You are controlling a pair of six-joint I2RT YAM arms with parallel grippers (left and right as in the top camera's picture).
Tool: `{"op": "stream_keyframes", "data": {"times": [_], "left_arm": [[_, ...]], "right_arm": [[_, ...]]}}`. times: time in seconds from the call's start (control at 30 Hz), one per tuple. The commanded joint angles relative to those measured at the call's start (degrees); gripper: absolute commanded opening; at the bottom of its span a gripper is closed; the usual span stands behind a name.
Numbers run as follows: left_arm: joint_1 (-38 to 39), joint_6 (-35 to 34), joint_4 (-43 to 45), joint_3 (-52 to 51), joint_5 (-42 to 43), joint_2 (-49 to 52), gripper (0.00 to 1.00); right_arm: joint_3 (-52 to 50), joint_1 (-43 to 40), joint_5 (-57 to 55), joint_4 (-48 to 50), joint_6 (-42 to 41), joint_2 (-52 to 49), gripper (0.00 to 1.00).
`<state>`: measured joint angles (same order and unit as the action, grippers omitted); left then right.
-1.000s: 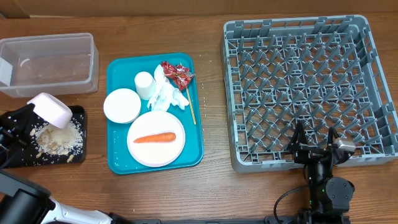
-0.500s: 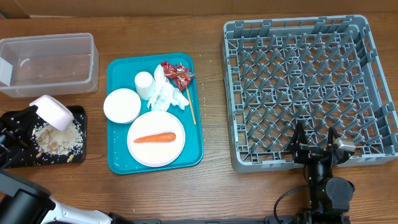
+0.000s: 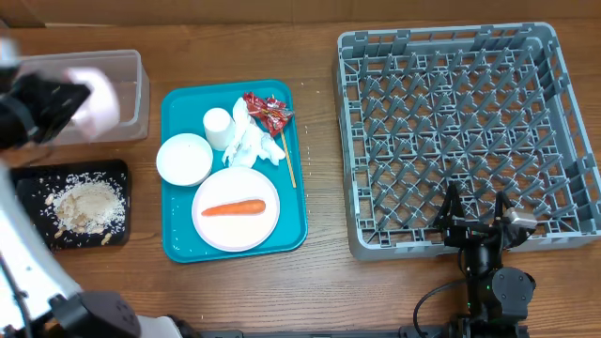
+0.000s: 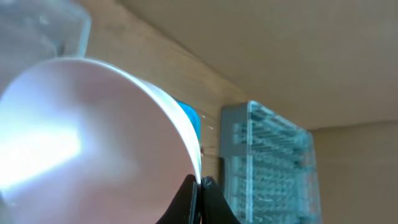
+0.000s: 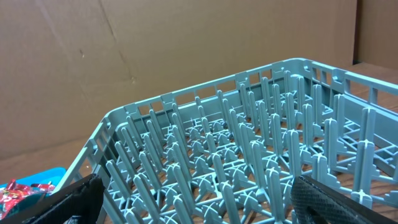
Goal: Sort waste into correct bins and load items into the dishwasher rack
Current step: 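Carry the pink bowl back and place it on the teal tray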
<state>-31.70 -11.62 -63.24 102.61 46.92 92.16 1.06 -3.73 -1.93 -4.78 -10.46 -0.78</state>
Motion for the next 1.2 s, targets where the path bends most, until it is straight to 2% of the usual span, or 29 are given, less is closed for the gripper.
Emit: {"op": "stream_keyframes", "data": {"times": [0.0,0.1,0.13,0.27,0.3,0.53,1.17], "left_arm": [[11.3,-7.0,4.4,1.0,-20.8,0.5,0.04],[20.3,-9.0,8.8,1.0,-33.4,2.5,0.04],[24.8,-10.3,10.7,1.0,-41.1,4.3,0.04],[33.9,-10.6,16.3,1.0,-59.3,10.8,0.07],[34.8,-10.6,17.3,1.0,-60.9,12.0,0.07],[35.8,-12.1,22.4,1.0,-62.5,19.5,0.05],[39.0,-12.4,24.5,1.0,-60.6,30.5,0.04]], "right_arm": [[-0.6,-0.3,-0.6,0.2,0.3,0.6,1.0],[-0.6,-0.3,-0.6,0.2,0.3,0.6,1.0],[-0.6,-0.3,-0.5,0.2,0.3,0.6,1.0],[-0.6,-0.3,-0.6,0.2,0.3,0.6,1.0],[-0.6,-0.3,-0.5,0.2,0.3,0.6,1.0],[-0.6,-0.3,-0.5,0.2,0.3,0.6,1.0],[-0.6,-0.3,-0.6,0.2,0.3,0.6,1.0]]}}
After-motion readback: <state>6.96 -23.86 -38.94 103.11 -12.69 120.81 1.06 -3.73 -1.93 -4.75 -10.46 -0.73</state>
